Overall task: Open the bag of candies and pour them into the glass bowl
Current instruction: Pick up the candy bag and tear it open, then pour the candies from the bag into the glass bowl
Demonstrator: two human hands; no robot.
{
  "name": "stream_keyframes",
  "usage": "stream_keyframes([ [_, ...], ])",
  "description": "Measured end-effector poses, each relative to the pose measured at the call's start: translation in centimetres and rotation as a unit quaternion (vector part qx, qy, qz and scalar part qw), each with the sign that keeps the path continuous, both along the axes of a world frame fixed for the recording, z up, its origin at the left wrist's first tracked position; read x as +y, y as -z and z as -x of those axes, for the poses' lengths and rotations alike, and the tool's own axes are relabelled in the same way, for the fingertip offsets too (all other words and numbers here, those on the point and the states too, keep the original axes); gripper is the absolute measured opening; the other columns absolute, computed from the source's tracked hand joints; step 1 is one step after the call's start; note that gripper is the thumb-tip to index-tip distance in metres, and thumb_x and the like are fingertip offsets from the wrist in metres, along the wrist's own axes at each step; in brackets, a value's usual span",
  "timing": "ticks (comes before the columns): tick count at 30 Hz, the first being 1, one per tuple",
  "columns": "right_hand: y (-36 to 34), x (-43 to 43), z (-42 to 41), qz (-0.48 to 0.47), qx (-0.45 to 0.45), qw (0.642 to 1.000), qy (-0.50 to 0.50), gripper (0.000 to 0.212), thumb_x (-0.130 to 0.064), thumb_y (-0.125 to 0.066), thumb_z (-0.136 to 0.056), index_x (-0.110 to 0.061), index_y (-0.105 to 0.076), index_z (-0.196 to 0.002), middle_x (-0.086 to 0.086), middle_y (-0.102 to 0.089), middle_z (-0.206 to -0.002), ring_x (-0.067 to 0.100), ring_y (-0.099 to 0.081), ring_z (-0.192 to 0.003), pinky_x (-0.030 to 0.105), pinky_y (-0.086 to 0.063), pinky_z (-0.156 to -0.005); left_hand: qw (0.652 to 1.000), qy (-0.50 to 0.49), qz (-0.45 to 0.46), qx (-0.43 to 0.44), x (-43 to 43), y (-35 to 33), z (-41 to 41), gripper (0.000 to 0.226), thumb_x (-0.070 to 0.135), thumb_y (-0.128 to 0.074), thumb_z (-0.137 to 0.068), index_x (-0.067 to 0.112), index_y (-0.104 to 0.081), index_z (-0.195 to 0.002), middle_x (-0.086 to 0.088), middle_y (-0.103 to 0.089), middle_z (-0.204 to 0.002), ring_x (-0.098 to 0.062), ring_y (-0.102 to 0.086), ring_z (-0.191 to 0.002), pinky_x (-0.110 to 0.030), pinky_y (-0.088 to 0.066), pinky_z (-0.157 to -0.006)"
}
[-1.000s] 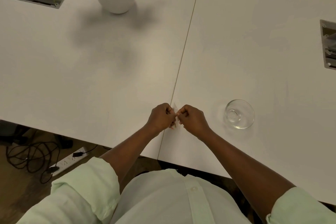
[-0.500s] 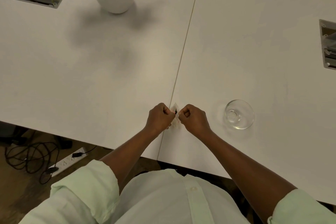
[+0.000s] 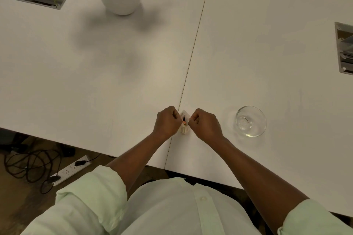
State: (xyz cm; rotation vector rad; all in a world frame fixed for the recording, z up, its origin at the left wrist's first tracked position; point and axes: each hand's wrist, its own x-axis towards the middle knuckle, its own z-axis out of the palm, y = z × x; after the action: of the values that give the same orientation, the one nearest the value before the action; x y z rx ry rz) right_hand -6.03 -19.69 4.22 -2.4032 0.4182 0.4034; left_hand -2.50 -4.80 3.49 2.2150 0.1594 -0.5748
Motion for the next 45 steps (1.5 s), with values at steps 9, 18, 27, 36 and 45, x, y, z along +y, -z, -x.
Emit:
stream_keyframes([
  [9,-0.3,-0.3,0.1,0.029,-0.018,0.999,0.012,0.011,-0.024,-0.060,-0.089,-0.014,-0.061,-0.082,-0.003,-0.066,-0.074,0.019,-0.063,-0.071,0.032,-0.048,-0.062,0.999,-0.014,-0.034,-0.032,-0.2,0.3,0.4,0.017,0.019,-0.067,-0.084,0.009,-0.056,-0.091,0.003,-0.057,-0.072,-0.018,-0.056,-0.067,-0.033,-0.048,-0.060],
  [18,-0.3,0.4,0.3,0.007,0.062,0.998,-0.007,0.026,-0.037,-0.065,-0.089,-0.022,-0.053,-0.106,-0.001,-0.067,-0.082,0.022,-0.064,-0.075,0.029,-0.043,-0.059,0.999,0.015,-0.045,0.000,-1.2,0.7,0.6,0.012,0.012,-0.067,-0.084,0.010,-0.058,-0.092,0.007,-0.055,-0.070,-0.020,-0.059,-0.068,-0.028,-0.045,-0.056],
  [27,-0.4,-1.1,0.1,0.034,0.077,0.996,0.029,0.029,-0.026,-0.060,-0.090,-0.023,-0.048,-0.116,-0.003,-0.065,-0.080,0.019,-0.060,-0.073,0.030,-0.039,-0.060,0.998,0.039,-0.052,0.008,-0.6,-0.2,-0.2,0.020,0.008,-0.063,-0.082,0.012,-0.056,-0.100,-0.002,-0.062,-0.080,-0.015,-0.056,-0.066,-0.028,-0.043,-0.054],
  [36,-1.9,-0.1,3.5,0.057,-0.089,0.990,-0.097,0.038,-0.048,-0.058,-0.092,-0.027,-0.055,-0.123,-0.006,-0.070,-0.087,0.020,-0.070,-0.080,0.024,-0.036,-0.058,0.999,-0.017,0.004,0.039,-1.6,-0.9,0.0,0.012,0.011,-0.065,-0.086,0.007,-0.058,-0.094,-0.013,-0.070,-0.093,-0.033,-0.071,-0.084,-0.050,-0.061,-0.072],
  [45,-0.8,-0.2,3.4,0.069,0.073,0.988,-0.121,0.035,-0.035,-0.040,-0.105,-0.015,-0.065,-0.120,0.008,-0.072,-0.112,0.026,-0.068,-0.095,0.029,-0.039,-0.069,0.997,-0.026,0.040,0.060,-2.5,-1.9,0.2,0.035,0.041,-0.065,-0.090,0.007,-0.061,-0.095,-0.010,-0.073,-0.093,-0.030,-0.070,-0.086,-0.043,-0.058,-0.073],
])
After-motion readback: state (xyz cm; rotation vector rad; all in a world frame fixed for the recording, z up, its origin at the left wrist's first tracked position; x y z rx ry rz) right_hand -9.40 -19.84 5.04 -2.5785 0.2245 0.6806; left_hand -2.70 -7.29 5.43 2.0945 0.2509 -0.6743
